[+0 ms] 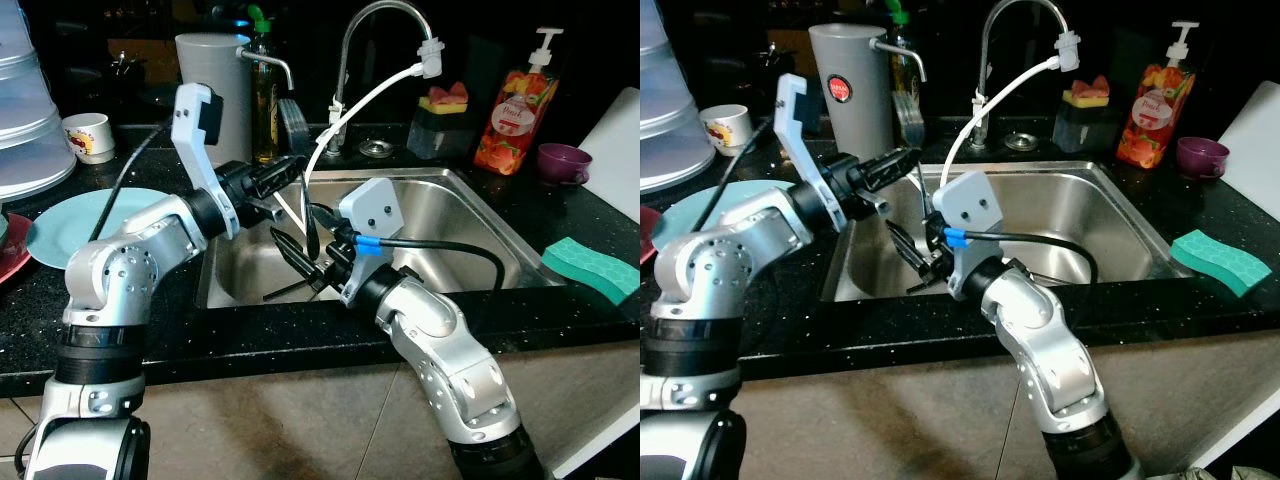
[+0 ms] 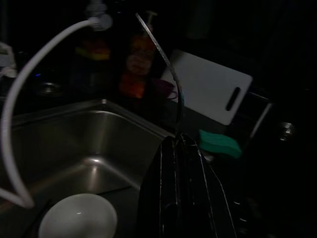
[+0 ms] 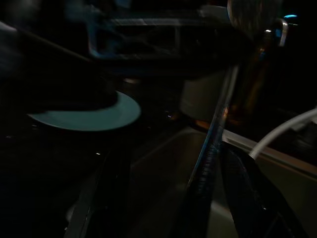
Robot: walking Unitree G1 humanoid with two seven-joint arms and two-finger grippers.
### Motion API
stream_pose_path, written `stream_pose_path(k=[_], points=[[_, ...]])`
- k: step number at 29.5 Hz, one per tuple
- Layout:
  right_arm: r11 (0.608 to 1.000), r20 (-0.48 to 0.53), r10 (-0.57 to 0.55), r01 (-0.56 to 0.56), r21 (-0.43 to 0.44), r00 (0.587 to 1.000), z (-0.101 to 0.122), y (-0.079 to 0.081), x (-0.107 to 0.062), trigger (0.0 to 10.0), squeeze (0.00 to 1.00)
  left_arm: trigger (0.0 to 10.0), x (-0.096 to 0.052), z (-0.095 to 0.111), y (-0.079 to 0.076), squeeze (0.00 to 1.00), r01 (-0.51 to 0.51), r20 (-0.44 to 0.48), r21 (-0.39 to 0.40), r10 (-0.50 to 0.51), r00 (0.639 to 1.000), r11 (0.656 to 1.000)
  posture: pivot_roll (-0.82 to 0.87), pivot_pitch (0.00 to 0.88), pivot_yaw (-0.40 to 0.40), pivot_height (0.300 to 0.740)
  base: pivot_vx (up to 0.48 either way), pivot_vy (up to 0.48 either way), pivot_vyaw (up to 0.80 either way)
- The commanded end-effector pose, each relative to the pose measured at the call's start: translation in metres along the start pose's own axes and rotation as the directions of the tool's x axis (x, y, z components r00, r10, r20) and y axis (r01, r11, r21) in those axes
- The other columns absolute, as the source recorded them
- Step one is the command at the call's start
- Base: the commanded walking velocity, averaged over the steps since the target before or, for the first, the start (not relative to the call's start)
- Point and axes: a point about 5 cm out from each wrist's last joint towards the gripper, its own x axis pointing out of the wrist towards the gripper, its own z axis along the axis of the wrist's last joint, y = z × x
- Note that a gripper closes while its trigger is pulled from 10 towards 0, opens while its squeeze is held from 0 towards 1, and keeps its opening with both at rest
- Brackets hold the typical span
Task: Kitchen organization
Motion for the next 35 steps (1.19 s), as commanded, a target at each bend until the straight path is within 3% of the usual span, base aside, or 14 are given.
stream_pose_path(k=[1, 2, 3, 4, 5, 9, 13, 32, 33, 34, 35], points=[[1.0, -0.001, -0.028, 0.028, -0.008, 1.0, 0.0, -0.003, 0.001, 10.0, 0.0, 10.0, 0.001, -0.001, -0.006, 0.0, 0.038, -0.005, -0.006, -0.039, 0.999, 0.999, 0.05, 0.097, -0.016, 0.74, 0.0, 0.0, 0.0], [0.999, -0.003, -0.046, 0.046, -0.01, 0.999, 0.0, -0.006, 0.002, 10.0, 0.0, 10.0, 0.001, -0.001, -0.007, 0.0, 0.042, -0.007, -0.008, -0.042, 0.999, 0.999, 0.05, 0.097, -0.014, 0.74, 0.0, 0.0, 0.0], [0.996, -0.007, -0.09, 0.089, -0.011, 0.996, -0.001, -0.011, 0.002, 8.4, 0.0, 10.0, 0.0, -0.005, -0.009, 0.0, 0.045, -0.023, -0.01, -0.045, 0.999, 0.999, 0.05, 0.097, -0.014, 0.74, 0.0, 0.0, 0.0], [0.996, -0.007, -0.09, 0.089, -0.011, 0.996, -0.001, -0.011, 0.002, 8.4, 0.0, 10.0, 0.0, -0.005, -0.009, 0.0, 0.045, -0.023, -0.01, -0.045, 0.999, 0.999, 0.05, 0.097, -0.014, 0.74, 0.0, 0.0, 0.0], [0.992, -0.005, -0.129, 0.129, -0.002, 0.992, -0.001, -0.017, 0.002, 0.0, 0.0, 10.0, -0.001, -0.01, -0.01, 0.0, 0.04, -0.042, -0.003, -0.041, 0.998, 0.999, 0.05, 0.097, -0.014, 0.74, 0.0, 0.0, 0.0], [0.987, 0.006, -0.16, 0.16, 0.012, 0.987, -0.001, -0.021, 0.002, 0.0, 0.0, 10.0, -0.002, -0.014, -0.008, 0.0, 0.022, -0.068, 0.027, -0.021, 0.997, 0.999, 0.05, 0.097, -0.014, 0.74, 0.0, 0.0, 0.0], [0.984, 0.01, -0.179, 0.179, 0.015, 0.984, -0.001, -0.023, 0.002, 0.0, 0.0, 10.0, -0.002, -0.021, 0.004, 0.0, -0.06, -0.096, 0.036, 0.063, 0.993, 0.998, 0.05, 0.099, -0.015, 0.74, 0.0, 0.0, 0.0], [0.982, 0.0, -0.186, 0.186, 0.031, 0.983, -0.004, -0.023, 0.001, 0.0, 0.0, 10.0, -0.002, -0.03, 0.007, 0.0, -0.11, -0.101, 0.042, 0.113, 0.988, 0.993, 0.05, 0.108, -0.019, 0.74, 0.0, 0.0, 0.0], [0.981, -0.008, -0.192, 0.193, 0.033, 0.981, -0.005, -0.023, 0.002, 3.4, 0.0, 10.0, -0.002, -0.031, 0.007, 0.0, -0.112, -0.102, 0.042, 0.116, 0.988, 0.993, 0.05, 0.108, -0.02, 0.74, 0.0, 0.0, 0.0], [0.98, -0.01, -0.197, 0.197, 0.033, 0.98, -0.006, -0.024, 0.002, 8.8, 0.0, 10.0, -0.002, -0.032, 0.007, 0.0, -0.112, -0.102, 0.041, 0.116, 0.988, 0.993, 0.05, 0.108, -0.02, 0.74, 0.0, 0.0, 0.0], [0.979, -0.011, -0.199, 0.199, 0.033, 0.98, -0.006, -0.024, 0.002, 8.8, 0.0, 10.0, -0.002, -0.032, 0.006, 0.0, -0.113, -0.101, 0.041, 0.116, 0.988, 0.993, 0.05, 0.108, -0.02, 0.74, 0.0, 0.0, 0.0]])
